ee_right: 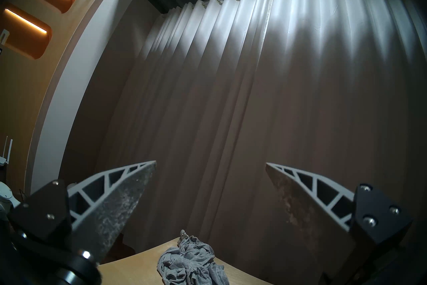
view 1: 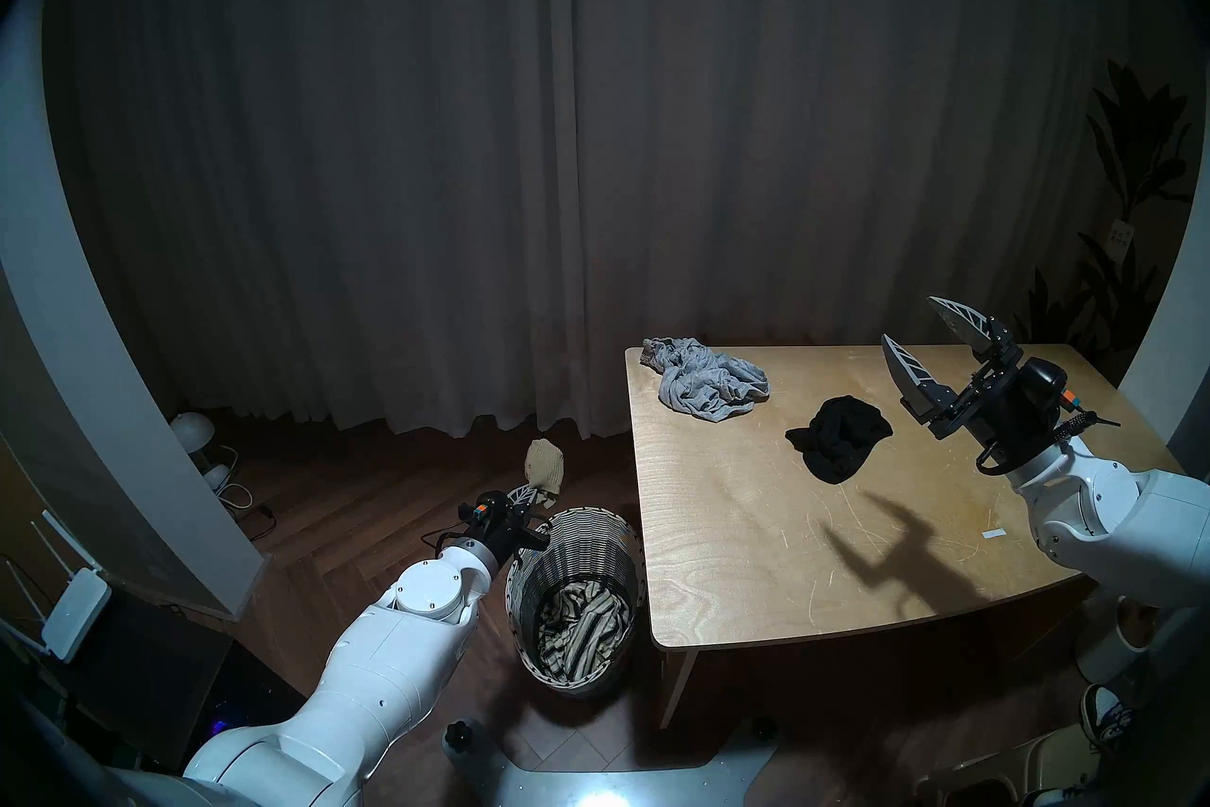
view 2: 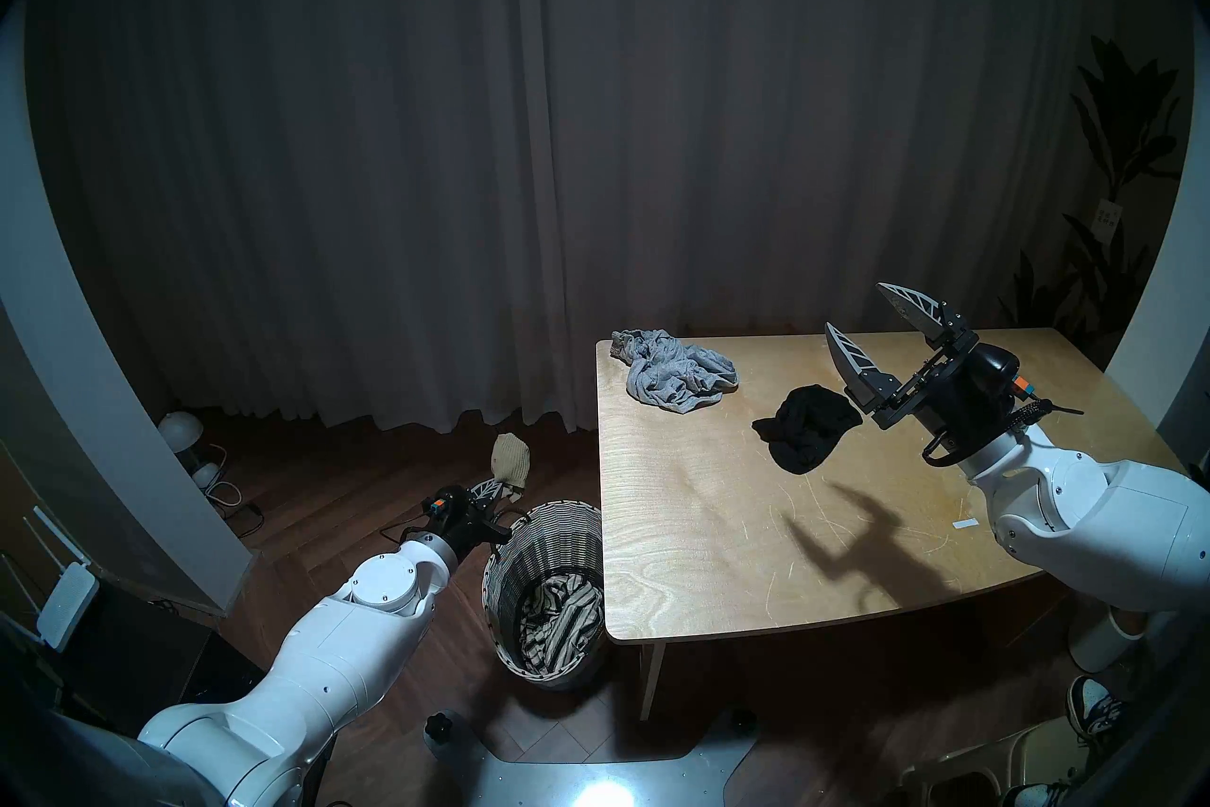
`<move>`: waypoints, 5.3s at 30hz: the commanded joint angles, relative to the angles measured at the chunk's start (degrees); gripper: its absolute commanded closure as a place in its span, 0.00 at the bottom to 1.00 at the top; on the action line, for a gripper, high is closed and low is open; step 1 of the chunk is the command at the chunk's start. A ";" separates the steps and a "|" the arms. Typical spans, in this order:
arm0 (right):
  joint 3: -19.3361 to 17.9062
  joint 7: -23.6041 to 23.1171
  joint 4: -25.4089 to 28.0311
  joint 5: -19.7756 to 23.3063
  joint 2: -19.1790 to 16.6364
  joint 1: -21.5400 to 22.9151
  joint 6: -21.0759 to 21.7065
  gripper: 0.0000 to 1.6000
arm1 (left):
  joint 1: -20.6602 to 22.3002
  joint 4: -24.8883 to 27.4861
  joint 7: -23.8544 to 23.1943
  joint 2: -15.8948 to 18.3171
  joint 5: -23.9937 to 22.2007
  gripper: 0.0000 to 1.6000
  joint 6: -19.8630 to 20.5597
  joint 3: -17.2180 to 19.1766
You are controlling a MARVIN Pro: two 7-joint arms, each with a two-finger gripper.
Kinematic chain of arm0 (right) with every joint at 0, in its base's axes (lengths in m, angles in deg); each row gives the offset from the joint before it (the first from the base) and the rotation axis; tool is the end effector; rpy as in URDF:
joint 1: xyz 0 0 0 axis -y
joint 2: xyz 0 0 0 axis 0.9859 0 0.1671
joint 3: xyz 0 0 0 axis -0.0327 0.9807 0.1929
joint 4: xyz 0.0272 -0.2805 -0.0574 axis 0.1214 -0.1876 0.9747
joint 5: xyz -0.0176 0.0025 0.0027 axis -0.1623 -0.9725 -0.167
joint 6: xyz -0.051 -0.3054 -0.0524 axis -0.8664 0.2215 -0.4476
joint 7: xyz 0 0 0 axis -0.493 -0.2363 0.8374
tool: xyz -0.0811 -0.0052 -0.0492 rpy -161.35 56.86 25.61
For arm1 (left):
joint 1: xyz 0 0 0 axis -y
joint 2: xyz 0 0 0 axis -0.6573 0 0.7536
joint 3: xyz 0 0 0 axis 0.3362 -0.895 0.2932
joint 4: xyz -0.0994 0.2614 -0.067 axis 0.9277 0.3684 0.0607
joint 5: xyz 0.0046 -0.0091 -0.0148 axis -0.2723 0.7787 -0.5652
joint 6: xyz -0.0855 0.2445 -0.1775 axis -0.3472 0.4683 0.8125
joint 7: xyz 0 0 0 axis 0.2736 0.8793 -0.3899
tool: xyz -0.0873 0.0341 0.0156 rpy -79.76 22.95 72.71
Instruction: Toss clothes into the laundry hamper
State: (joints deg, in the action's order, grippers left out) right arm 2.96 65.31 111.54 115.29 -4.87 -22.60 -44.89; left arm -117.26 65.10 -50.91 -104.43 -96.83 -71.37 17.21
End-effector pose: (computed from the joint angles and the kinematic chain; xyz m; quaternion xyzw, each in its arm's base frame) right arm 0.3443 -0.1821 -0.1700 -0.5079 -0.2600 -0.8101 0.1349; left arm 0.4301 0.0081 -0.4726 0.7881 -0.1427 0.5911 0.0949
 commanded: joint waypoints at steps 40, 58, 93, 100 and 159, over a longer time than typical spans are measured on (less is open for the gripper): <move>-6.94 -8.80 -0.58 7.75 -0.45 -5.18 -0.32 0.00 | 19.38 -14.58 4.52 -6.54 1.50 0.00 8.16 1.77; -5.47 -6.34 -5.18 7.60 -0.47 -3.87 11.84 0.00 | 13.69 -3.21 6.86 -2.31 -1.03 0.00 -2.21 7.13; -2.25 0.62 -8.87 2.21 6.82 2.25 29.67 0.00 | 4.25 5.48 10.90 0.51 -3.71 0.00 -7.57 10.40; -3.55 2.44 -8.32 1.51 8.02 5.21 31.81 0.00 | 2.59 7.10 11.86 1.07 -4.16 0.00 -8.45 11.22; 7.01 11.83 -16.24 -13.19 27.12 21.90 47.97 0.00 | -6.55 21.73 12.52 -0.48 -2.44 0.00 -13.21 7.67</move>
State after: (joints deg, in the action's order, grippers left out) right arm 9.54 76.54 95.76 104.02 19.50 -5.06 2.46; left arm -122.97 84.07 -38.60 -105.15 -99.25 -83.44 24.48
